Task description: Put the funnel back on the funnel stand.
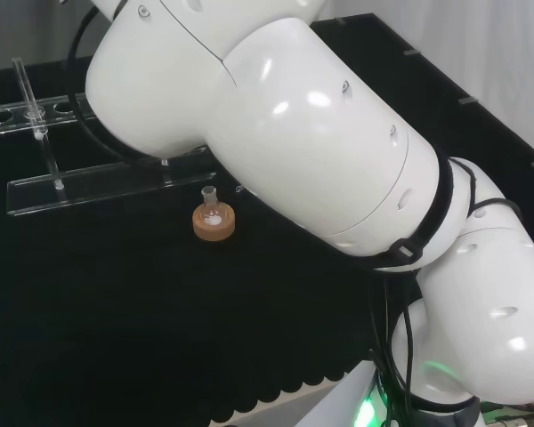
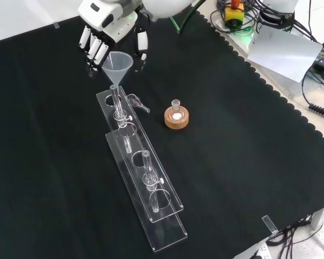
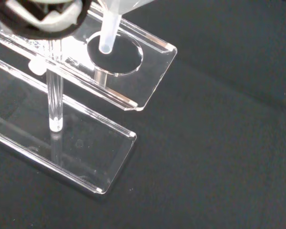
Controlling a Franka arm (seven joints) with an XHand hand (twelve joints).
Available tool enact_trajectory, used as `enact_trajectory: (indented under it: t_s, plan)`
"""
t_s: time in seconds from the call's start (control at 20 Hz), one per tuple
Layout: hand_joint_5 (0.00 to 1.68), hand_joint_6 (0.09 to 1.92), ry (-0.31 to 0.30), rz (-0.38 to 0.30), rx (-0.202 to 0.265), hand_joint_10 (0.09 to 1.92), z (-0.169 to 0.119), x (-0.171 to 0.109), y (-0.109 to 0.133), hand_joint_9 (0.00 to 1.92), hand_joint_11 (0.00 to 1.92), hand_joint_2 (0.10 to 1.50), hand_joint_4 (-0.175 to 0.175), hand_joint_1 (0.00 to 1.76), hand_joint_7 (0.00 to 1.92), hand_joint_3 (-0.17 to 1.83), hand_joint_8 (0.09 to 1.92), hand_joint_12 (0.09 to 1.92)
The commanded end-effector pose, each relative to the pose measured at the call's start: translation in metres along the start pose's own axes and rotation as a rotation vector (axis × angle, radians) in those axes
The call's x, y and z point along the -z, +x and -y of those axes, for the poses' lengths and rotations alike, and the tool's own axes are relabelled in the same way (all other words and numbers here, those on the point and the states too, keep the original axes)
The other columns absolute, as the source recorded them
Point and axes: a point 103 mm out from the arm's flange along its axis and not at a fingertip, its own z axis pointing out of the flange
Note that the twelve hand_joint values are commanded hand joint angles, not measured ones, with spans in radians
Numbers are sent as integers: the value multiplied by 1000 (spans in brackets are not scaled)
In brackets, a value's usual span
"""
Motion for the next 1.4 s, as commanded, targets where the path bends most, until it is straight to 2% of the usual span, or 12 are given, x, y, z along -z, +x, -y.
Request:
enact_trajectory:
  t_s: [0.05, 0.8, 1.1, 1.25, 1.4]
  plan:
    - [558, 528, 22, 10, 7, 444, -8, -5, 1, 1036, 640, 686, -31, 862, 609, 565, 677, 1262]
    - [543, 530, 62, 45, 14, 446, -27, -28, 4, 1016, 629, 686, -32, 861, 592, 564, 681, 1262]
    - [501, 511, 79, 28, 20, 454, -30, -36, 5, 992, 617, 685, -39, 857, 562, 562, 687, 1265]
    - [351, 350, 93, 3, 30, 514, -29, -37, 6, 809, 559, 669, -60, 808, 376, 548, 728, 1302]
    - [174, 111, 117, -17, 42, 632, -25, -38, 6, 468, 429, 645, -65, 686, 103, 456, 685, 1378]
